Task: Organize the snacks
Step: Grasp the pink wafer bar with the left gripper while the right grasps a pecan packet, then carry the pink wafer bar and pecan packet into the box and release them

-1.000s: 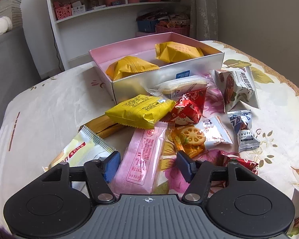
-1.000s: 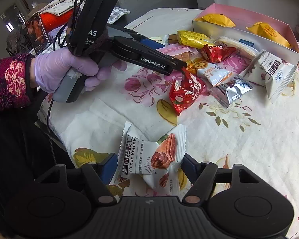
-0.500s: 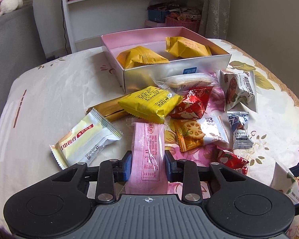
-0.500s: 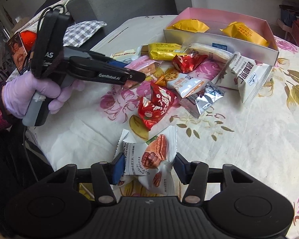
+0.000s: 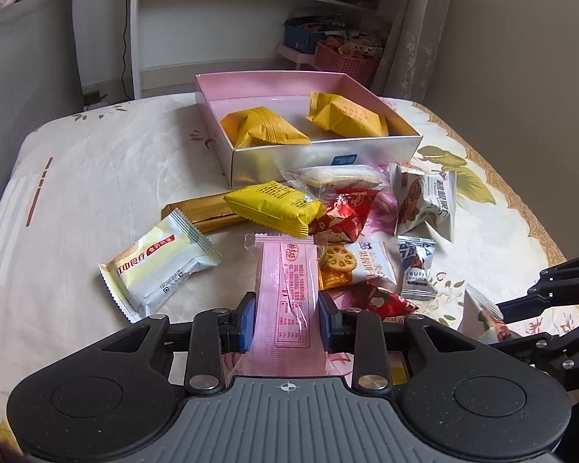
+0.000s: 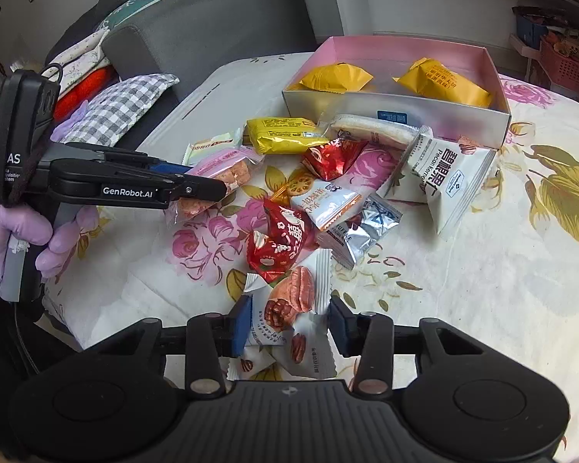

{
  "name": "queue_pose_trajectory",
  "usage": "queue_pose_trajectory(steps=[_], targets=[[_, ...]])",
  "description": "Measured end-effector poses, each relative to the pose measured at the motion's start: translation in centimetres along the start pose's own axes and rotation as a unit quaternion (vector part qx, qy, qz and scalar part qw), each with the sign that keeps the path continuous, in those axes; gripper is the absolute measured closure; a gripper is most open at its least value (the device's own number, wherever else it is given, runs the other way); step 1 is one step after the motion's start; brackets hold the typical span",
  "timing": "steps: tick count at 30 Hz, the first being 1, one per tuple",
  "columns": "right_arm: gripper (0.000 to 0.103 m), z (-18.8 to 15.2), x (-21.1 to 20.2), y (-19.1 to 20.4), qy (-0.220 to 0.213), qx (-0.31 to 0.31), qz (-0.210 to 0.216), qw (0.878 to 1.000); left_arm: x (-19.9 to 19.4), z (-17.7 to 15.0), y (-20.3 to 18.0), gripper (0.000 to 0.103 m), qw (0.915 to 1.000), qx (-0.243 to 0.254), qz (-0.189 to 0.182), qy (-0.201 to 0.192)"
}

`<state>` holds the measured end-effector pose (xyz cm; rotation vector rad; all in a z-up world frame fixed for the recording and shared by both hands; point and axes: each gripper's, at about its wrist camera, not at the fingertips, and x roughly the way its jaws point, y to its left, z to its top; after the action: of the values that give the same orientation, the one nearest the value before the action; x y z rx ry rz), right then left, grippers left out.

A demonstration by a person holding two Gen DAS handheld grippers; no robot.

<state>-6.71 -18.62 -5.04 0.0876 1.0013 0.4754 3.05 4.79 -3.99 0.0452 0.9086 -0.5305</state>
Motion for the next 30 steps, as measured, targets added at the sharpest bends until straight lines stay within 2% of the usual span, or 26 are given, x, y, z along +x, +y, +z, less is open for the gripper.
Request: queue_pose_trajectory(steps=[4, 16, 19, 26, 27, 28, 30], targets=[[0.079, 0.4, -0.5, -0.1, -0.009, 0.009, 0.004, 1.000, -1.1, 0.3, -0.1, 0.074, 0.9998, -0.007, -0.013, -0.011], [0.083, 2.4, -1.8, -1.1, -0.044, 0.041, 0.002, 0.998, -2.5, 1.1, -0.6, 0.074, 0.9989, -0.023, -0.032, -0.027], [0.089, 3.2, -2.5, -1.5, -0.060, 0.052, 0.004, 0.997, -2.6, 1.5, -0.7, 0.074, 0.9986, -0.027, -0.033, -0.032], [0.091, 5.2, -3.2, -2.6, -0.092, 0.085, 0.002, 0.992, -2.4, 2.6, -0.7, 0.074, 0.9979, -0.040, -0.030, -0.041], [0.094, 5.5, -3.2, -2.7, -0.097, 0.089, 0.002, 0.991, -2.3, 2.8, -0.7, 0.074, 0.9978, -0.042, -0.029, -0.043], [0.103, 5.9, -3.3, -2.9, -0.101, 0.092, 0.002, 0.991, -2.2, 3.2, -0.7, 0.074, 0.9976, -0.046, -0.027, -0.045], [0.103, 6.7, -3.5, -3.3, -0.115, 0.104, 0.001, 0.988, -2.0, 3.8, -0.5, 0.074, 0.9968, -0.059, -0.027, -0.047]])
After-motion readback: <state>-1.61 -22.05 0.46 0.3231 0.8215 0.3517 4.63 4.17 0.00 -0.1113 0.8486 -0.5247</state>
